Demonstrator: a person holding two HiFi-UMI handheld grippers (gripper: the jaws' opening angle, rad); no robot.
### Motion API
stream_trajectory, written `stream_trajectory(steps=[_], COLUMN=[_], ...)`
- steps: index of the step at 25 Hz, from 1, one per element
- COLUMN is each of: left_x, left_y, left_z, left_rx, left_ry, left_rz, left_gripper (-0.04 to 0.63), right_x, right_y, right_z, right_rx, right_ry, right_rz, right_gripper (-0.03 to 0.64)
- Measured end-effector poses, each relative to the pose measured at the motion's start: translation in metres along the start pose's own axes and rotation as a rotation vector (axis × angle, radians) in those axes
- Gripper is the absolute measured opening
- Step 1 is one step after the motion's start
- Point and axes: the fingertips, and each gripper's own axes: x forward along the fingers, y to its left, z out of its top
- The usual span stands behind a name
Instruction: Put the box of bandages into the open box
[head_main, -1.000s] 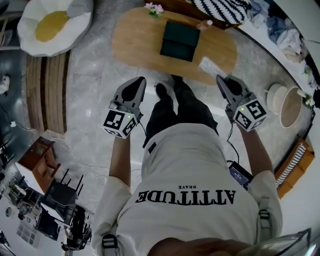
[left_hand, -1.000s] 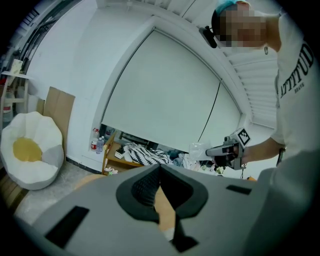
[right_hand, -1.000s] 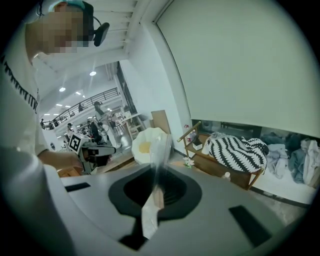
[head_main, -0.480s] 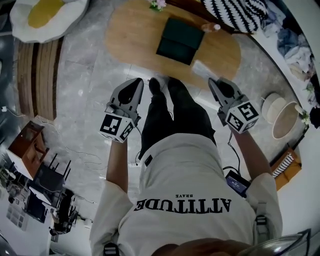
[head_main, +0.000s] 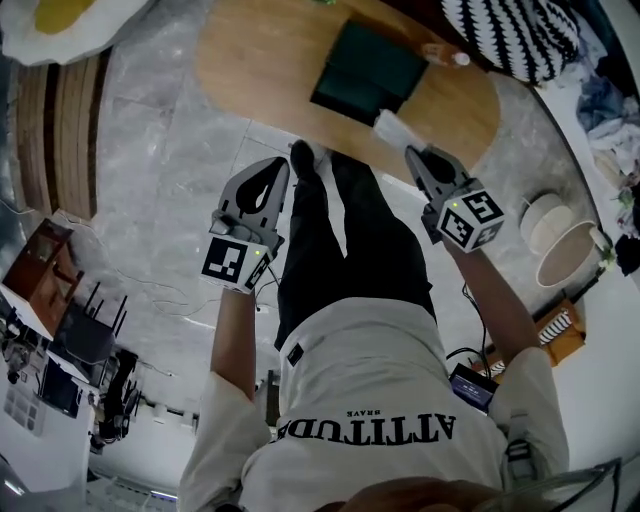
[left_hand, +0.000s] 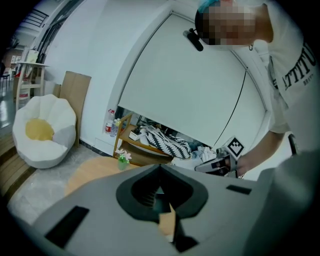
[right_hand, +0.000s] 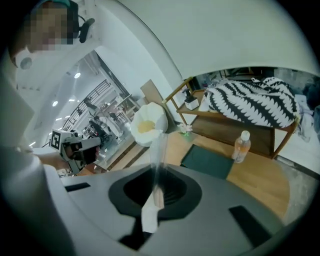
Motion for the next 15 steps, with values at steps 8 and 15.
stream_trajectory(steps=[8, 15], left_x=[0.045, 0.069], left_y=[0.035, 0.06], left_z=[-0.046, -0.085], left_rx=[-0.068, -0.101], left_ry=[0.024, 0.057], left_rz=[0.049, 0.075], left_gripper=[0.021, 0.021], right_x=[0.082, 0.154], right_y=[-0.061, -0.089], right_z=[-0.052, -0.095], right_rx=[0.155, 0.168], right_ry=[0.059, 0.132], right_rz=[-0.042, -0.043], right_gripper=[0.028, 0.028])
